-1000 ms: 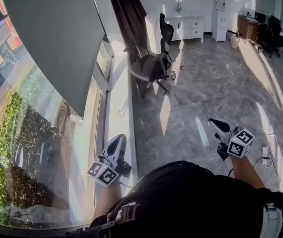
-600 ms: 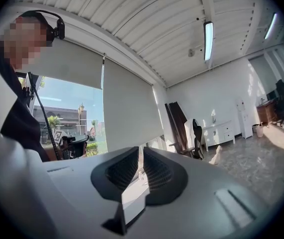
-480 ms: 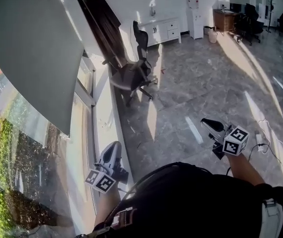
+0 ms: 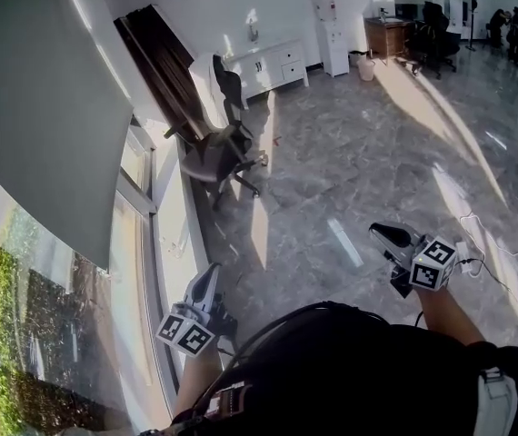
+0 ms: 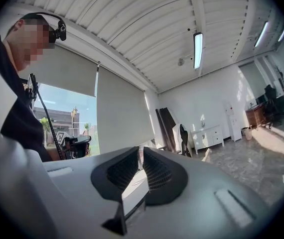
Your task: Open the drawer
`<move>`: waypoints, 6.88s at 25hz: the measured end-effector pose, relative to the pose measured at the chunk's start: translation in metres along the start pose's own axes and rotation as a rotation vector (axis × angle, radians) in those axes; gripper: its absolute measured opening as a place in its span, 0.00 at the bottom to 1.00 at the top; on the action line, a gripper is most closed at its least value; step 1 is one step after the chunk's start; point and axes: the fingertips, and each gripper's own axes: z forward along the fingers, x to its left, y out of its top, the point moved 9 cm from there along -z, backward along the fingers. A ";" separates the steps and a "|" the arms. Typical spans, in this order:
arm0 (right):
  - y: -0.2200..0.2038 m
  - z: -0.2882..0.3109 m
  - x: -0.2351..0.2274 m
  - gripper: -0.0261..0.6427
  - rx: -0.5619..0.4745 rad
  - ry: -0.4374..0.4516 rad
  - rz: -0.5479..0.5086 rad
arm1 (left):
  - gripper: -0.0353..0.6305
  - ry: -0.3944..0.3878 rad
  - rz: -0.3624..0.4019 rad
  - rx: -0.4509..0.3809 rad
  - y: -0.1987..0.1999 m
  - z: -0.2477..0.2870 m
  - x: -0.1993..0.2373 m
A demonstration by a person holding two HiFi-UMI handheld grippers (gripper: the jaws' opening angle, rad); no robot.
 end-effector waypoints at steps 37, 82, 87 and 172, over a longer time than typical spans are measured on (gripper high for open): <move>0.026 0.227 -0.038 0.04 -0.006 -0.340 -0.078 | 0.05 -0.327 -0.115 0.074 0.037 0.180 0.292; 0.108 0.221 -0.474 0.04 -0.005 -0.329 -0.106 | 0.05 -0.285 -0.054 0.098 -0.054 0.576 0.265; 0.130 0.274 -0.477 0.04 -0.023 -0.409 -0.133 | 0.05 -0.364 -0.086 0.086 -0.032 0.623 0.334; 0.242 0.642 -1.088 0.04 -0.014 -0.438 -0.117 | 0.05 -0.495 -0.143 0.169 -0.099 1.301 0.667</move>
